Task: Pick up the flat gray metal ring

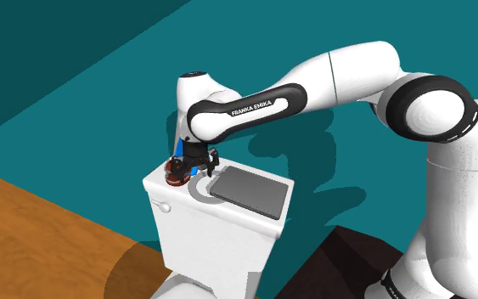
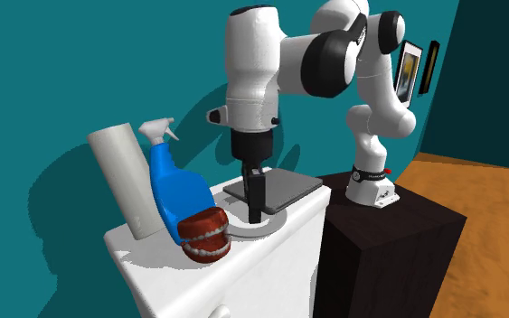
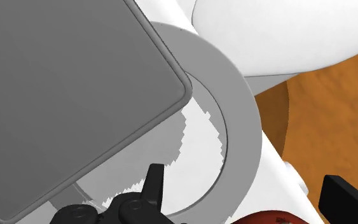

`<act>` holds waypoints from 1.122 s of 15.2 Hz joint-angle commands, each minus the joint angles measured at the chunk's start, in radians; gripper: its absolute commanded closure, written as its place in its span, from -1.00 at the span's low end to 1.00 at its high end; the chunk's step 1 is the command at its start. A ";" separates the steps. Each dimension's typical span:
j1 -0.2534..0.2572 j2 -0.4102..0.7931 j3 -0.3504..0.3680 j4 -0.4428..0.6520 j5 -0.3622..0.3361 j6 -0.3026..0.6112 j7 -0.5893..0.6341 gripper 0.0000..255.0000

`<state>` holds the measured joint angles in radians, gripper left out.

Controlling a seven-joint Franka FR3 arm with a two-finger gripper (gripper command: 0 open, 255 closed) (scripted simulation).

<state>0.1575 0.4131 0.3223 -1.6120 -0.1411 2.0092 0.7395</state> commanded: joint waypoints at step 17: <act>0.009 0.053 -0.010 -0.034 -0.021 0.084 0.018 1.00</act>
<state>0.1650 0.4629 0.3115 -1.6446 -0.1631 2.0920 0.7574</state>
